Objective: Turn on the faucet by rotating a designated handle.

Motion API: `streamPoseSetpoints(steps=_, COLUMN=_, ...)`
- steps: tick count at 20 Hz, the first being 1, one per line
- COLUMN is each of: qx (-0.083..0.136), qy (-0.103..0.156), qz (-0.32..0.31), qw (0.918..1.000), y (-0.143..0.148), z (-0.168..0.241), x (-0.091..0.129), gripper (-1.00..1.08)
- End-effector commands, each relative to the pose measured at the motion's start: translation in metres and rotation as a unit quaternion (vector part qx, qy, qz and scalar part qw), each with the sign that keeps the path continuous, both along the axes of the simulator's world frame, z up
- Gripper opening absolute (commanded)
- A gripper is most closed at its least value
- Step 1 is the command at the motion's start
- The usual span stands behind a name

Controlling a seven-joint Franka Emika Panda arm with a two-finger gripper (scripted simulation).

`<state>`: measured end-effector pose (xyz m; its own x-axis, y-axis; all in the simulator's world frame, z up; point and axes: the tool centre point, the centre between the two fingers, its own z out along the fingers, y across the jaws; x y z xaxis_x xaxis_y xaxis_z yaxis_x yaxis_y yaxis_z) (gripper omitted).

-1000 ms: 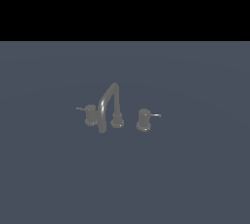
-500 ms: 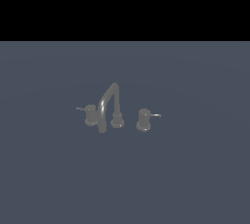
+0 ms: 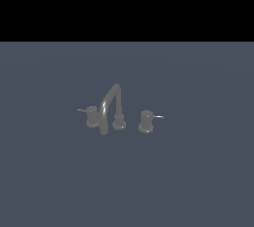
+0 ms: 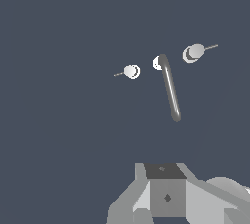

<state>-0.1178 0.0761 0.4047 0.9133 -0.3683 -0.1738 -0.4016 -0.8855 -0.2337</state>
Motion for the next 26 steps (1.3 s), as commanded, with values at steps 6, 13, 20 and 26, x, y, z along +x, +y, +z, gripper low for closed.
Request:
streamPoseSetpoints(steps=6, qx=0.013, qy=0.056, qz=-0.11, qw=0.9923, y=0.028, z=-0.057, x=0.041, gripper=-1.0)
streamPoseSetpoints(steps=13, qx=0.001, qy=0.101, qz=-0.217, qw=0.971, y=0.049, z=-0.117, x=0.072, gripper=-1.0)
streamPoseSetpoints(steps=20, qx=-0.028, qy=0.129, qz=-0.324, qw=0.9369, y=0.065, z=-0.18, x=0.096, gripper=-1.0)
streamPoseSetpoints(steps=26, qx=-0.061, qy=0.134, qz=-0.413, qw=0.8988, y=0.072, z=-0.233, x=0.112, gripper=-1.0)
